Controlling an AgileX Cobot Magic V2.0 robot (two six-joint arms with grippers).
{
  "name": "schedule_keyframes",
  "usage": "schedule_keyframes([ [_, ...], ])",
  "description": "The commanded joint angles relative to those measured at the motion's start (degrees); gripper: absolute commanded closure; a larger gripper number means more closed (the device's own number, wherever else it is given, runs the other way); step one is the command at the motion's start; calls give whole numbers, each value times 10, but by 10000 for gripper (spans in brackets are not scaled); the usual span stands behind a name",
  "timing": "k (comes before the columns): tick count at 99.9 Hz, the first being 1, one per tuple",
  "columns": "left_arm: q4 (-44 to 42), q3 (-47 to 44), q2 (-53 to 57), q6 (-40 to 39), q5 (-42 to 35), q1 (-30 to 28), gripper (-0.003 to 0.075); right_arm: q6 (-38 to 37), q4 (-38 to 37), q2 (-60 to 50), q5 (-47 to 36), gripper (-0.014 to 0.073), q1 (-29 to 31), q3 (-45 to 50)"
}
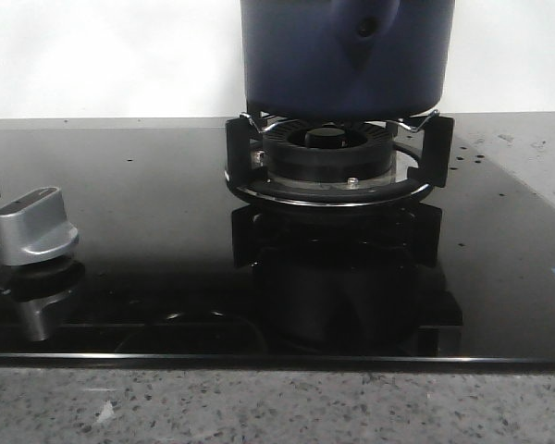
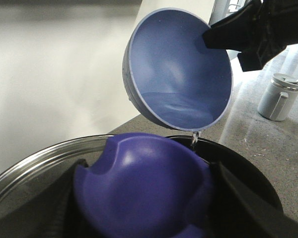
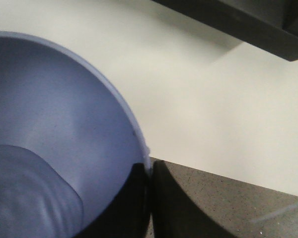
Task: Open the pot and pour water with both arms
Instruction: 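Tilt the bowl over the open pot to pour water in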
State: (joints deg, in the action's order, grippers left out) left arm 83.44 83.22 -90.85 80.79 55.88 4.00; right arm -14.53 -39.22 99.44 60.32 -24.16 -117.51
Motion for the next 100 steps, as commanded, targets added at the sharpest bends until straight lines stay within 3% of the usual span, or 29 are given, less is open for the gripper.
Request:
schedule_keyframes([
  [1,54,18,28,-1,3,-1,405,3,-50,-28,-48,639,0,-14],
  [68,54,18,28,-1,3,-1,405,3,-73,-24,-57,639,-2,-14],
  [100,54,18,28,-1,3,-1,405,3,-125,-24,-57,639,-31,-14],
])
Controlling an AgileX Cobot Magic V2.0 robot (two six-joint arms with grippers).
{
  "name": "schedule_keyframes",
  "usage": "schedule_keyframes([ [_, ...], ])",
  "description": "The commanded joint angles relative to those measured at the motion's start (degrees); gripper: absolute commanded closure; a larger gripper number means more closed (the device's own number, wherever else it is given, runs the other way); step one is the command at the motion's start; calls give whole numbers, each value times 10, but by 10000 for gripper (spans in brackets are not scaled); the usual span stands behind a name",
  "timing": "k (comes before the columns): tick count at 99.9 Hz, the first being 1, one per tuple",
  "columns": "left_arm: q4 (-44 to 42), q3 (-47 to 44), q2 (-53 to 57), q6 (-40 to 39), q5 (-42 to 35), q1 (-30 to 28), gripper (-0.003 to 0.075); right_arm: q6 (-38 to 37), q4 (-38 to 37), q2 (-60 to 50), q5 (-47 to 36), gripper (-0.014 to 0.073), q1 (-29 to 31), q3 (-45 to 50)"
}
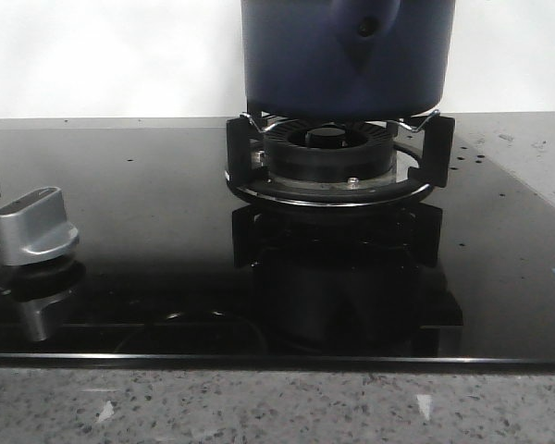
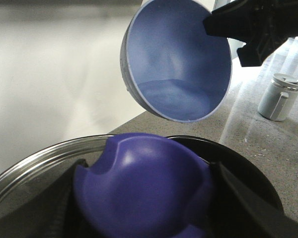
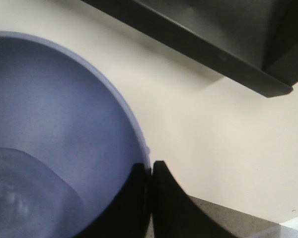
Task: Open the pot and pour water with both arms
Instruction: 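Tilt the bowl over the open pot to pour water in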
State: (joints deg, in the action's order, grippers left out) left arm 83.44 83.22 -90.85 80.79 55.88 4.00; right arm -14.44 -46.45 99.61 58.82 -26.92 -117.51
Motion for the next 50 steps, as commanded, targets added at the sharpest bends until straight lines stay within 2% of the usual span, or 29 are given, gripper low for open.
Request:
schedule_keyframes([
  [1,54,18,28,-1,3,-1,405,2,-53,-26,-42,639,-4,-14],
  [50,54,18,28,-1,3,-1,405,2,-79,-26,-28,639,-5,-14],
])
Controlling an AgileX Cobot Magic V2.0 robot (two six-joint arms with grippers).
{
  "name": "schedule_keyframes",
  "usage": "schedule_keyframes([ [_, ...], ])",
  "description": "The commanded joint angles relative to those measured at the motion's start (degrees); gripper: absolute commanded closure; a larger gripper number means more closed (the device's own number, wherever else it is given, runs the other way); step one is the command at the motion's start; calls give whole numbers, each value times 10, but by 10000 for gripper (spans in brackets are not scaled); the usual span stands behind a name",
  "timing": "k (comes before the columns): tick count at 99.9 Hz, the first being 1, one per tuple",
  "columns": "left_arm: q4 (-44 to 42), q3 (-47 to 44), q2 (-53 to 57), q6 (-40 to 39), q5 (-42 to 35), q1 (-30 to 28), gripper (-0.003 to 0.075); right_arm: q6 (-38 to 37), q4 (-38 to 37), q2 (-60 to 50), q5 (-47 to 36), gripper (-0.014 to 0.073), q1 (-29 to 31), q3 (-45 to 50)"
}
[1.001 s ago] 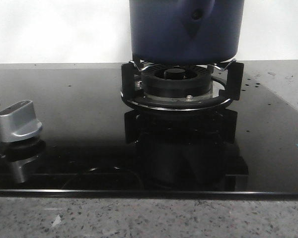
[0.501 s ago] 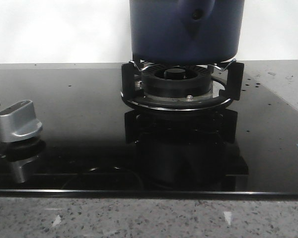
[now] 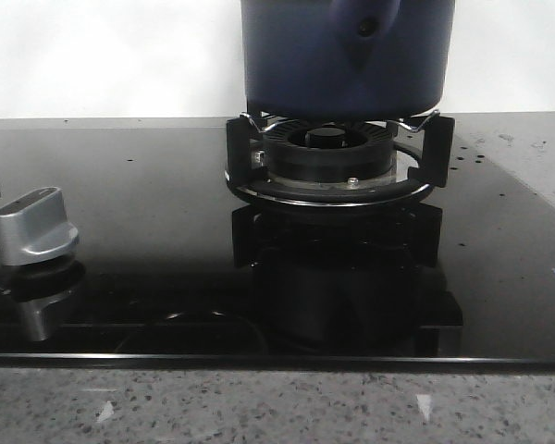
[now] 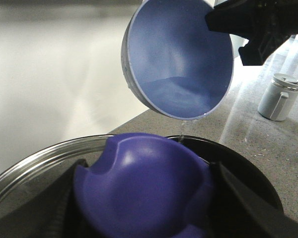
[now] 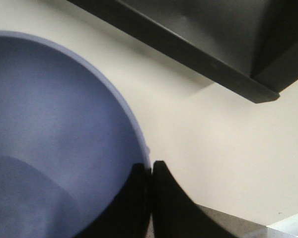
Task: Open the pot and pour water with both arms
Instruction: 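Tilt the bowl over the open pot to pour water in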
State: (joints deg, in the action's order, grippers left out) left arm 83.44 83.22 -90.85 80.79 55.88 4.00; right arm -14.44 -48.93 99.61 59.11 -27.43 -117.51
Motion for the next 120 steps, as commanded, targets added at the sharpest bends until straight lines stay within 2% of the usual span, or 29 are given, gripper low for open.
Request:
schedule_keyframes([
  [1,54,18,28,-1,3,-1,405,2,-54,-26,-31,639,0,-14],
  [59,54,18,28,-1,3,-1,405,2,-97,-26,-31,639,-3,-14],
  [120,54,18,28,-1,4,-1,405,2,-182,-13,-33,639,-44,-14],
])
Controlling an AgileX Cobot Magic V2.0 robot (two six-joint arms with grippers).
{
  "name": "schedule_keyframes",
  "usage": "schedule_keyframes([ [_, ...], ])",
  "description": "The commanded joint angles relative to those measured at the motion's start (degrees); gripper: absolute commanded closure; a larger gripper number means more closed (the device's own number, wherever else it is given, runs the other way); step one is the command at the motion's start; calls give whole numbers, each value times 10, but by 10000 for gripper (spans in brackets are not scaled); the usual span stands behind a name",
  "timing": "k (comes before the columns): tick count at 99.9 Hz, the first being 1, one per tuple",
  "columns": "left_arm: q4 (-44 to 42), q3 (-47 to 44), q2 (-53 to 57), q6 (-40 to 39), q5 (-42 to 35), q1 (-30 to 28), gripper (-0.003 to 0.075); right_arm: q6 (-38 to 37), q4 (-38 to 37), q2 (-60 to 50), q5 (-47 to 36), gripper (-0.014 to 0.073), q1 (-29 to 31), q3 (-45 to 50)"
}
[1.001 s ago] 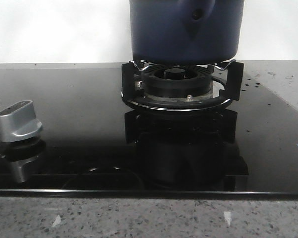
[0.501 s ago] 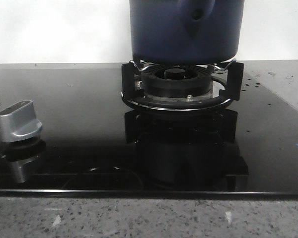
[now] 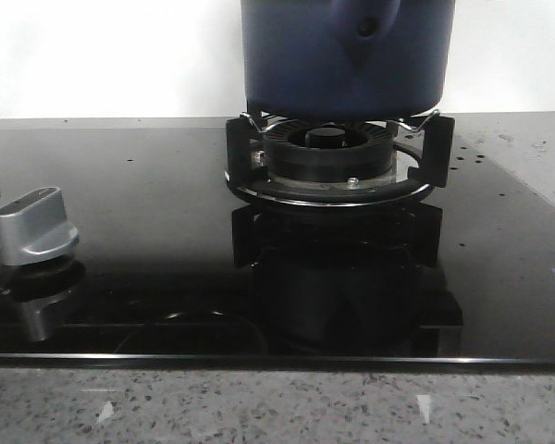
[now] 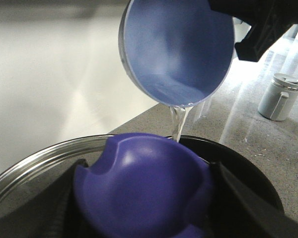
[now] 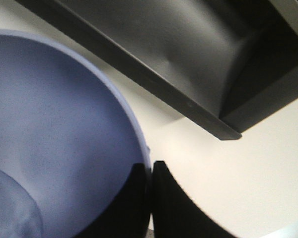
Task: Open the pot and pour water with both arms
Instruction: 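Tilt the bowl over the open pot to pour water in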
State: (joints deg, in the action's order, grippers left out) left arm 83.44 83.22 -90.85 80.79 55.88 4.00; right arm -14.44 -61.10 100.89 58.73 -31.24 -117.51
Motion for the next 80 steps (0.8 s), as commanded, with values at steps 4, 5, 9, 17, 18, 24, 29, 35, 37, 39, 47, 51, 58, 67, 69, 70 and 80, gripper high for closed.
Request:
schedule_keyframes([
  [4,54,18,28,-1,4,-1,405,2,-68,-26,-29,639,-10,-14],
  [5,54,18,28,-1,4,-1,405,2,-71,-26,-29,639,-10,-14],
  [9,54,18,28,-1,4,-1,405,2,-72,-26,-30,639,-11,-14],
  [17,54,18,28,-1,4,-1,405,2,-83,-25,-30,639,-14,-14],
  [18,54,18,28,-1,4,-1,405,2,-82,-25,-30,639,-15,-14],
  [24,54,18,28,-1,4,-1,405,2,-91,-25,-29,639,-16,-14],
  [29,54,18,28,-1,4,-1,405,2,-95,-25,-29,639,-16,-14],
  [35,54,18,28,-1,4,-1,405,2,-103,-25,-27,639,-16,-14],
  [37,54,18,28,-1,4,-1,405,2,-104,-25,-27,639,-16,-14],
  [39,54,18,28,-1,4,-1,405,2,-107,-25,-27,639,-16,-14],
  [47,54,18,28,-1,4,-1,405,2,-120,-25,-27,639,-18,-14],
  [51,54,18,28,-1,4,-1,405,2,-127,-25,-27,639,-20,-14],
  [58,54,18,28,-1,4,-1,405,2,-143,-25,-29,639,-27,-14],
  [67,54,18,28,-1,4,-1,405,2,-165,-23,-35,639,-36,-14],
  [69,54,18,28,-1,4,-1,405,2,-171,-22,-36,639,-38,-14],
  [70,54,18,28,-1,4,-1,405,2,-176,-22,-37,639,-40,-14],
  [80,54,18,28,-1,4,-1,405,2,-190,-18,-42,639,-46,-14],
])
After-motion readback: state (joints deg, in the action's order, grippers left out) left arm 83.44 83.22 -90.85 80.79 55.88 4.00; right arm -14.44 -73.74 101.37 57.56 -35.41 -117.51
